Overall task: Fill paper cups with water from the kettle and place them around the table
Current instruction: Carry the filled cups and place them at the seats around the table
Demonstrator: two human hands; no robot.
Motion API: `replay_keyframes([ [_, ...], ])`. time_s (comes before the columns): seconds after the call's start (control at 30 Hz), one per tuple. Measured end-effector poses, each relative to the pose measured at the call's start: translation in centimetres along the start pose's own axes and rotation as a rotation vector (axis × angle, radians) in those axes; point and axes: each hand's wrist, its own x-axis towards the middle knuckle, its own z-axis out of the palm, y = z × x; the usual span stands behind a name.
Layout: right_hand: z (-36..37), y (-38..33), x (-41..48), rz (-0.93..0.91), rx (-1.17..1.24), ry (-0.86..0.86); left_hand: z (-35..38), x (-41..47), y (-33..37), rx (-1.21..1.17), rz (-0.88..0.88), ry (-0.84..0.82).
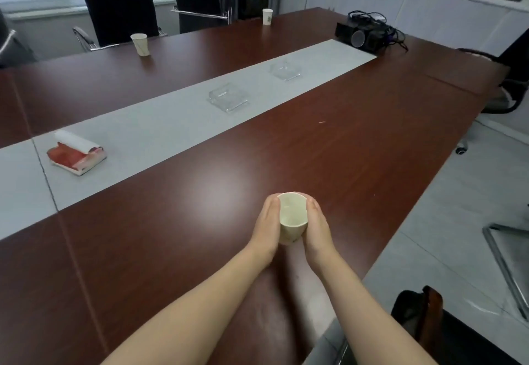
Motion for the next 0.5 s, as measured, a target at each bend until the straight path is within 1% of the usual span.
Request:
replay_keyframes([
  [0.13,-0.5,1.3,3.3,0.012,-0.009,-0.028,1.0,2.7,-1.7,0.001,0.043,0.03],
  [0.27,-1.3,2.9,6.0,0.026,-0.066,-0.055,2.1,4.3,-2.7,0.009,0.093,0.099],
  [0.5,-1.8,5.0,8.4,0.071,-0.109,-0.096,2.5,6.4,-5.2,0.049,0.064,0.172],
])
